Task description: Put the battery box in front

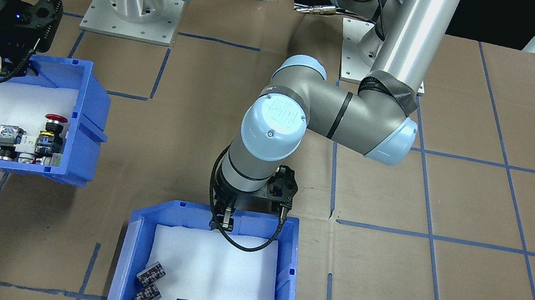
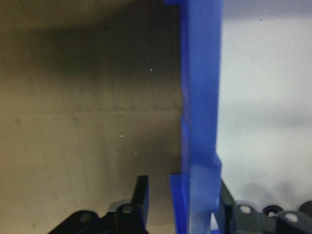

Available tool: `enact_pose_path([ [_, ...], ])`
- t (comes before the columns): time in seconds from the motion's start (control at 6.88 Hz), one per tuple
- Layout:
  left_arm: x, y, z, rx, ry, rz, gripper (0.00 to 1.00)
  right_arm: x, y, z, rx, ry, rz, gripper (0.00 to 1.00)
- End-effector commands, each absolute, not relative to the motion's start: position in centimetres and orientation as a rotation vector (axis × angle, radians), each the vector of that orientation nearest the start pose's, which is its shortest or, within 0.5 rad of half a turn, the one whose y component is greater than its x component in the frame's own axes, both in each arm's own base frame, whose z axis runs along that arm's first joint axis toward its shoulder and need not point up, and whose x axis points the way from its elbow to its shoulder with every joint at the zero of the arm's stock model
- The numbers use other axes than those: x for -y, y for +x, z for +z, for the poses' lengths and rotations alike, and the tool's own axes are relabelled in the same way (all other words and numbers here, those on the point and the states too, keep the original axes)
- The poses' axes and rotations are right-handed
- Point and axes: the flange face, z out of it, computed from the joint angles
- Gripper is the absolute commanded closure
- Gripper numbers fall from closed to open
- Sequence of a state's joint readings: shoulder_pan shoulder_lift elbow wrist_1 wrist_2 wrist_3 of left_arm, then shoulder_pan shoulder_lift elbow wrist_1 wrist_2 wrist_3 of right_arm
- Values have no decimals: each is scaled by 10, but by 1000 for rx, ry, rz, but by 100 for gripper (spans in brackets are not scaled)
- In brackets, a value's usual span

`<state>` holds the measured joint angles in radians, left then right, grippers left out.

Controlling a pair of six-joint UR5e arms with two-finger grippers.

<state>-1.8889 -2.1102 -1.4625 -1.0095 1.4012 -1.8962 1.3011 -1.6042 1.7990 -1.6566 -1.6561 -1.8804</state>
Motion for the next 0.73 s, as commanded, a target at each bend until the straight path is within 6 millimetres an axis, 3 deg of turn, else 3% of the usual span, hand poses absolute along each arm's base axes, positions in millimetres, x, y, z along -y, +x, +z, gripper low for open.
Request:
enact_pose_path([
  [0.0,586,-339,341,-2638,-1995,65,0,436,12,389,-2121,-2209,201,94],
  [0.15,573,-315,374,-2732,-1777,5,0,415,21,382,-2171,-2163,201,94],
  [0.29,568,-270,408,-2854,-1495,-23,0,405,34,380,-2176,-2163,200,94],
  [0.44,558,-236,432,-2982,-1186,-12,0,400,54,377,-2202,-2140,212,94],
  [0.58,549,-213,449,-3098,-799,-8,0,390,90,371,-2217,-2133,244,94],
])
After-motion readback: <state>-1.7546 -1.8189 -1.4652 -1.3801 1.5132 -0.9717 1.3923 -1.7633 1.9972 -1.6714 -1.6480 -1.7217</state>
